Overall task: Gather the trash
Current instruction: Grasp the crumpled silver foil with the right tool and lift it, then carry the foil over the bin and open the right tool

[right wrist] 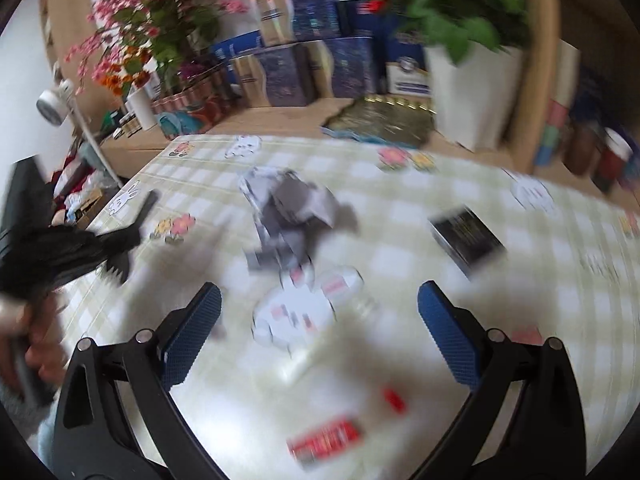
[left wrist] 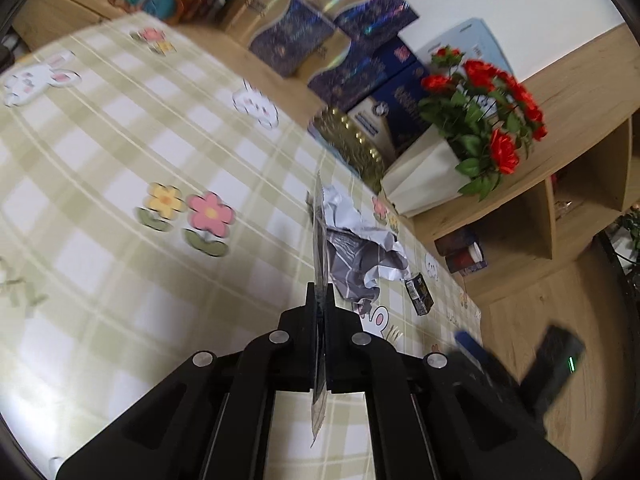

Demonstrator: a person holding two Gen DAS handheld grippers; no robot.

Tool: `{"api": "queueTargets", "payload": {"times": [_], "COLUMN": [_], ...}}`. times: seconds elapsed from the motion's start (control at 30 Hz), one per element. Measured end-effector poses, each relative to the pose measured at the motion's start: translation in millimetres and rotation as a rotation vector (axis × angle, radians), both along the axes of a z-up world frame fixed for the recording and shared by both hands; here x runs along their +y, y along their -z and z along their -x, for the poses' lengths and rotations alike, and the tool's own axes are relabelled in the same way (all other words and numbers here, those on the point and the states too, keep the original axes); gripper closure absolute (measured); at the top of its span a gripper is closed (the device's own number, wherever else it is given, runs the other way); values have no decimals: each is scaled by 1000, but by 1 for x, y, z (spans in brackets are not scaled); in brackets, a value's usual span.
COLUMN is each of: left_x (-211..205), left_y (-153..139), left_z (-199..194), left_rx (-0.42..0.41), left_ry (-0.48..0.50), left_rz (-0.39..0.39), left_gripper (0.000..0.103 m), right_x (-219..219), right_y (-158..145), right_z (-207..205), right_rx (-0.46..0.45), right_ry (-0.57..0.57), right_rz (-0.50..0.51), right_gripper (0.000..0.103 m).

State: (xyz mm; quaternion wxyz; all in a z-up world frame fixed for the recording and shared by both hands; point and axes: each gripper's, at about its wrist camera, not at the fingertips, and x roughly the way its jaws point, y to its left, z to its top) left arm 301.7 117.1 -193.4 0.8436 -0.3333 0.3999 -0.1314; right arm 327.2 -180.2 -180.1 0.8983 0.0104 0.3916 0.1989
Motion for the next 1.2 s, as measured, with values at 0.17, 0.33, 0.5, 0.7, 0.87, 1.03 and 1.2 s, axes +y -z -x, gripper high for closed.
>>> {"api": "queueTargets", "payload": {"times": [0.17,0.33,0.5,0.7,0.87,1.03,1.2], "left_x": [21,49,67,67,61,42,13], "left_y": [-10,-7,-9,-18,-21,-27,-43], "left_z": [39,80,113,148,176,193,206], "left_rx": [-54,-63,-60,-90,-91,-90,-124], "left_ry": [-13,-48,-81,-45,-25,17,77], "left_rz": [-50,-78,-91,-85,-62,-53,-63], "left_gripper": [100,100,100,100,100,100,100], "right_x": [51,78,90,42,-17,-68,-90], "right_y": [2,10,32,-2,-23,-34,-43], "right_z": [-43,-69,-80,-27,53,118,175], "right_rx": [-37,-29,-6,-55,-72,-77,-100], "right_ry": [-12,31,9,67,132,227,269], "right_rz": [109,177,363,86,-123,-227,-234], "right_gripper": [6,12,69,80,86,87,87]}}
